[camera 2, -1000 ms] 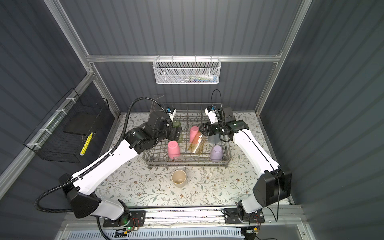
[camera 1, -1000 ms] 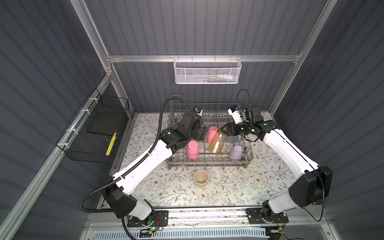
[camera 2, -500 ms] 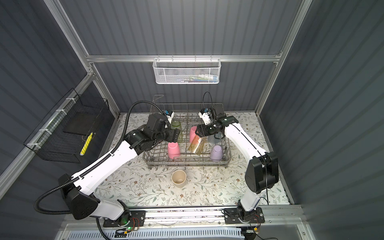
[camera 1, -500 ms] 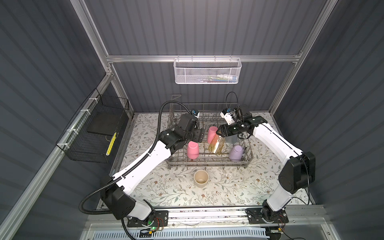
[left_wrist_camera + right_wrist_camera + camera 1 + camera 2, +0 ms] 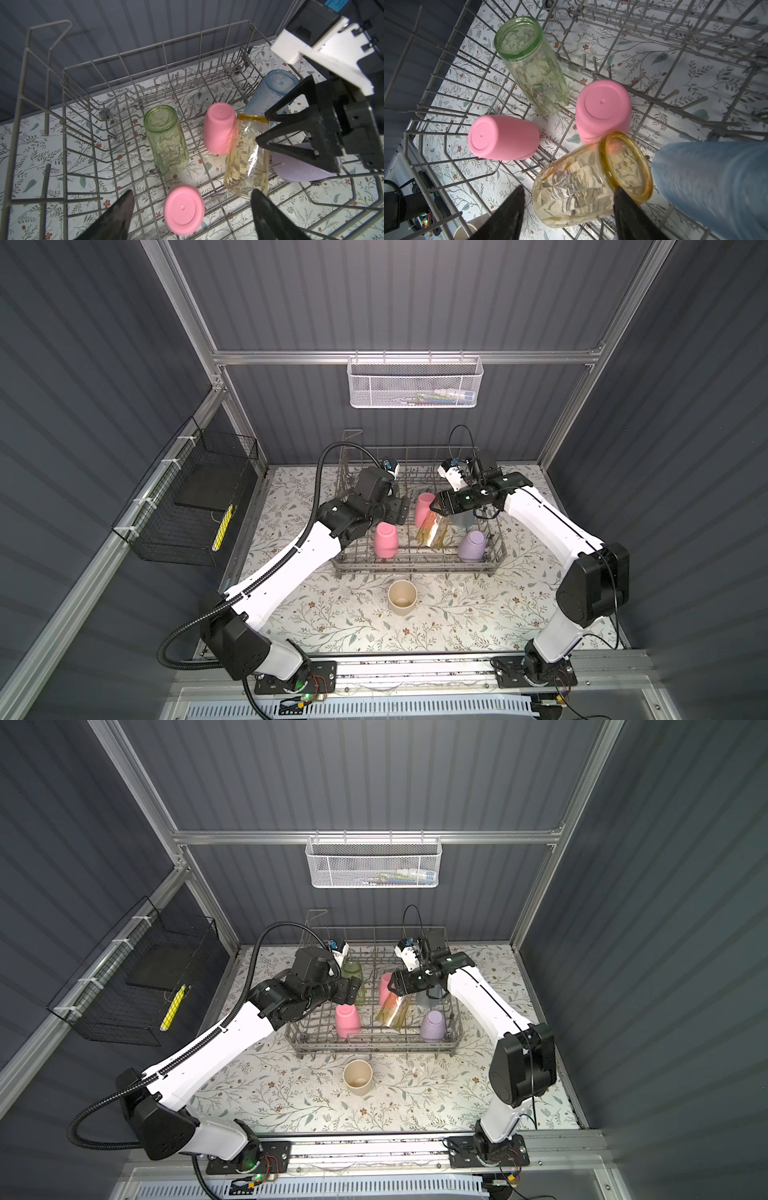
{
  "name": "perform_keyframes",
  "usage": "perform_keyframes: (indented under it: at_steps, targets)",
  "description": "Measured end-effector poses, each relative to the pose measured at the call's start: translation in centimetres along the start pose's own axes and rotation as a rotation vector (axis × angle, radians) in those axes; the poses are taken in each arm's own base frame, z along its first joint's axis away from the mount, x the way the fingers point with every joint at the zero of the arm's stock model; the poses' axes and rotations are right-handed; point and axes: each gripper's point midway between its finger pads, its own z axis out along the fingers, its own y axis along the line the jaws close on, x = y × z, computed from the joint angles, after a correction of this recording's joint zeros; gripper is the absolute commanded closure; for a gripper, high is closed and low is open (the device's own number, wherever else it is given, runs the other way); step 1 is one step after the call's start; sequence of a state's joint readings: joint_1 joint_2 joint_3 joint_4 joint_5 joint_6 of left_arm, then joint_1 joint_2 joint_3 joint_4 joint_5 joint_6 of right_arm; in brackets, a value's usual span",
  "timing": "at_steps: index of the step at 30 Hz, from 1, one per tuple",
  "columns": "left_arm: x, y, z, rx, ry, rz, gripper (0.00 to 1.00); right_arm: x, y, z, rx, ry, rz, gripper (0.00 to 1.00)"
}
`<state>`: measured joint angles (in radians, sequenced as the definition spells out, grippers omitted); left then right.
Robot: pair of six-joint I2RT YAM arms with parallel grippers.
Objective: Load the cups into the dish rack
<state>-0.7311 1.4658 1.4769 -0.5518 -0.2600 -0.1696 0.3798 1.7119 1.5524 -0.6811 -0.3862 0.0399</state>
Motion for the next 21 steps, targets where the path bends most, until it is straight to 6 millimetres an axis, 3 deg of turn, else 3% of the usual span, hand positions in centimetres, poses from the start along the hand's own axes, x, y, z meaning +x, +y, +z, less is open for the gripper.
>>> perform_keyframes:
  at_steps: [21]
  targets:
    - [0.4,0.1,0.4,0.004,0.004,-0.004,0.13,-0.8,-0.5,1.2,0.017,-0.005,-0.018,0.31]
